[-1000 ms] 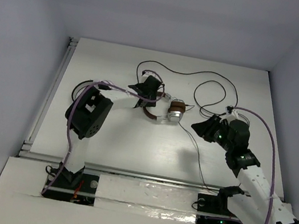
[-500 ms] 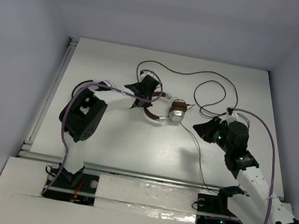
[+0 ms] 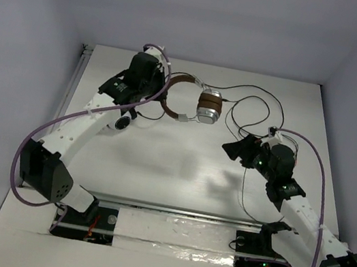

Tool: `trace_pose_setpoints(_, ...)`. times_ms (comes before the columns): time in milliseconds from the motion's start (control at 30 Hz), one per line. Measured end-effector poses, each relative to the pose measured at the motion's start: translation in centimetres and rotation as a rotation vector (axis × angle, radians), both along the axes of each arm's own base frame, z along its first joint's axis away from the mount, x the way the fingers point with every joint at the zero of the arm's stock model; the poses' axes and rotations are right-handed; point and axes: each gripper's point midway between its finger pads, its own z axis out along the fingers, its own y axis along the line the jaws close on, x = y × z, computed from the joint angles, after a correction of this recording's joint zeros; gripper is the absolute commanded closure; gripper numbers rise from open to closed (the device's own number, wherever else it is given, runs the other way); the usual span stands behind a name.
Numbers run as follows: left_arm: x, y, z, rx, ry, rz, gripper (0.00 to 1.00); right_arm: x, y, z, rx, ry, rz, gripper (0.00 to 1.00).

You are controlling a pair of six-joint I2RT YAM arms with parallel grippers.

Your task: Wrap the headphones

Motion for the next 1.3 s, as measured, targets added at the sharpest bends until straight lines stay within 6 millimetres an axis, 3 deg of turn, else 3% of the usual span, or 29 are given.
trace_pose_setpoints(233,-1.0,2.1,2.3,0.007,0.01,-0.029,1.0,0.1,0.6,0.3,0.016,-0.017,0.033,0.13)
trace_pose_setpoints(333,-1.7,2.5,3.0,0.014,0.015,-0.047,1.0,-0.1,0.8,0.2,0.016,-0.013,0.041,0.23)
trace_pose_setpoints(533,-1.9,3.8,5.9,0.01,-0.025,-0.049,1.0,-0.1,0.2,1.4,0.021,-0.053,0.007,0.2)
trace_pose_setpoints(833,-2.0,4.5,12.9,-0.027,-0.153,-0.062,1.0,1.3,-1.6,-1.7,-0.041,0.032,-0.123,0.18)
trace_pose_setpoints(1300,-1.7,2.5,14.6,-0.078,-0.145,-0.152,1.0,2.0,-0.8,-3.6,0.024,0.075,-0.139,0.26)
